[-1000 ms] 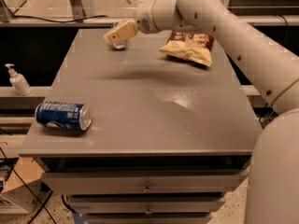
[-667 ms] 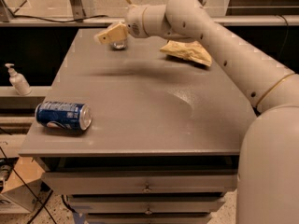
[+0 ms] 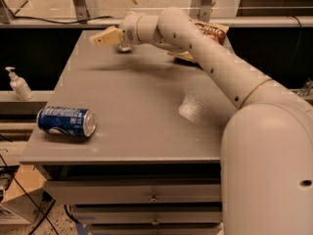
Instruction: Move green can near pepsi can
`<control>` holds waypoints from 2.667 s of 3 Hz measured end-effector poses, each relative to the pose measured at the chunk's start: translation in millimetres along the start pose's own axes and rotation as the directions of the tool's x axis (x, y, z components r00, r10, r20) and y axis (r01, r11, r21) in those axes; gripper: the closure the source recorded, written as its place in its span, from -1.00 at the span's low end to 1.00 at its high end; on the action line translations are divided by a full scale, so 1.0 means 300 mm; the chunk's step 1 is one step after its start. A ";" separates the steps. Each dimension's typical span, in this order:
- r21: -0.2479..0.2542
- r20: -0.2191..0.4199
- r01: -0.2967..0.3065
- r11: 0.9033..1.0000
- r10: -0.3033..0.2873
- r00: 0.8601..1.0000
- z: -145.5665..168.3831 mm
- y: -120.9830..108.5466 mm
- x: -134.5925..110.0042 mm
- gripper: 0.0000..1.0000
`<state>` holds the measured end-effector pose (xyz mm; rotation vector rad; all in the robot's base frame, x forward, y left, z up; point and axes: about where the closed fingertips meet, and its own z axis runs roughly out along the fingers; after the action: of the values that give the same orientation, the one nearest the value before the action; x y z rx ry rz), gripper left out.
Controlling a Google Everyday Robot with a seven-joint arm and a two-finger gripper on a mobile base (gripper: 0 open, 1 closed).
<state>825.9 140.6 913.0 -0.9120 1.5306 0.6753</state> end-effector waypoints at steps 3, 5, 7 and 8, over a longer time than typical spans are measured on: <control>0.127 -0.060 -0.095 0.987 0.103 0.993 0.068 -0.108 0.168 -1.00; 0.116 -0.080 -0.107 0.987 0.116 0.990 0.076 -0.103 0.202 -0.20; 0.051 -0.022 -0.004 0.999 0.005 1.000 0.004 -0.055 0.038 0.73; -0.055 0.044 0.118 0.992 -0.116 0.992 -0.066 0.034 -0.123 1.00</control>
Offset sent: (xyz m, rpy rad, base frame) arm 0.0449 -0.0226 -0.0538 -0.0200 0.0945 -0.1902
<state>807.6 135.9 951.8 -1.0172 1.4167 0.6520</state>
